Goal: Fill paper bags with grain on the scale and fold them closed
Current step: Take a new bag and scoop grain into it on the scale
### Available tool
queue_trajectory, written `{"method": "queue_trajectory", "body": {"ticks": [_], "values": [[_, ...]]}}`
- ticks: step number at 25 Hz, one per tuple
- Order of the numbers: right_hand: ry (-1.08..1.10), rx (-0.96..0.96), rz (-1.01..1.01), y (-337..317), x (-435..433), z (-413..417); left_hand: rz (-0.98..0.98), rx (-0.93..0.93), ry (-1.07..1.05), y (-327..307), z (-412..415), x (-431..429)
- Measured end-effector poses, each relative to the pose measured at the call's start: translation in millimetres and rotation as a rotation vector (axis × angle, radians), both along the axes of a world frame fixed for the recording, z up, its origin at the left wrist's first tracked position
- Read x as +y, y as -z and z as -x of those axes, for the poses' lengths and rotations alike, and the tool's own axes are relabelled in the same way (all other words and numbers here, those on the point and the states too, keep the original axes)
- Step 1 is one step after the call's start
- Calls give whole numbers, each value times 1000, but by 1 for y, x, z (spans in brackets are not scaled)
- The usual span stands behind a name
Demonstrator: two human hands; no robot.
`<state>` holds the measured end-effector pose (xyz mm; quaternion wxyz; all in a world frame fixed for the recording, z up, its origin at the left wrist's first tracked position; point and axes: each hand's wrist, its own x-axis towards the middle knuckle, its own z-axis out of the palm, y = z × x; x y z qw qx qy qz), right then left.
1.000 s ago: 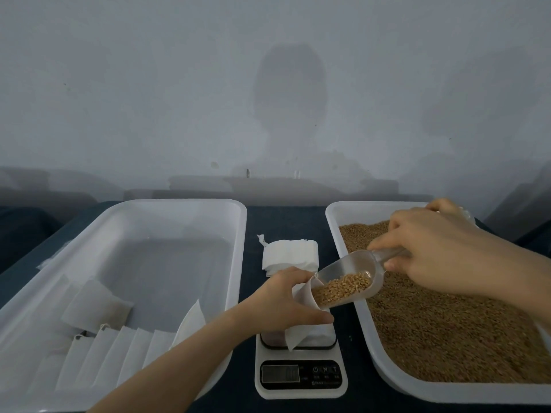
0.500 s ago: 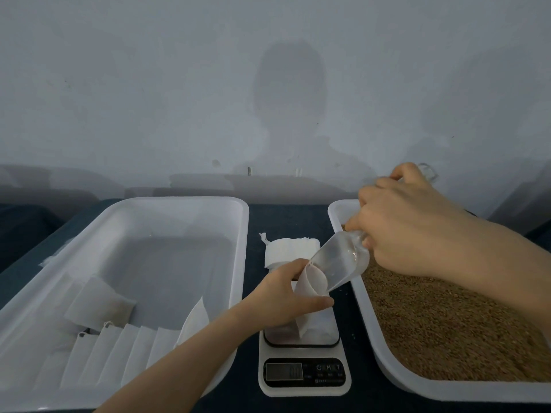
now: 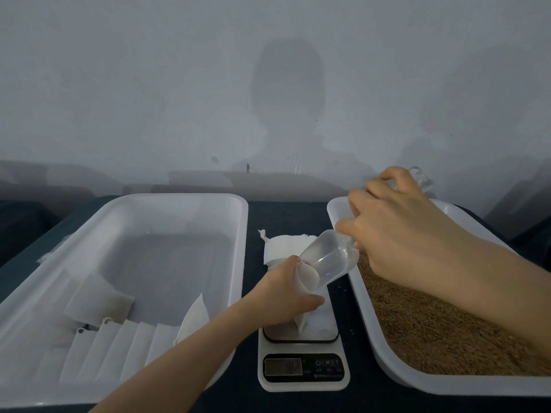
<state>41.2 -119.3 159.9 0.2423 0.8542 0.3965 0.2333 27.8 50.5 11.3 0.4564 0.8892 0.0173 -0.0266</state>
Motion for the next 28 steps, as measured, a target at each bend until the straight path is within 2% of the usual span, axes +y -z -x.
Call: {"method": "queue_trajectory", "body": {"ticks": [5,8,11,16,21,28], "values": [[21,-6,-79,-9,-18,0,19,-19,0,0,1,1],[15,-31,-276,-16,-46,-14,-4,-22,-11,0,1,1],[196,-38,-374,-9,-80,-39,-25,-33,-9,0,2,1],[541,41,-267,38,-109,-65,-13,-26,2,-2,2,1],[597,117,-193,85,-105,-73,1,-9,-4,-1,2,1],[632,205,-272,114,-88,-86,26,-3,0,-1,2,1]]}}
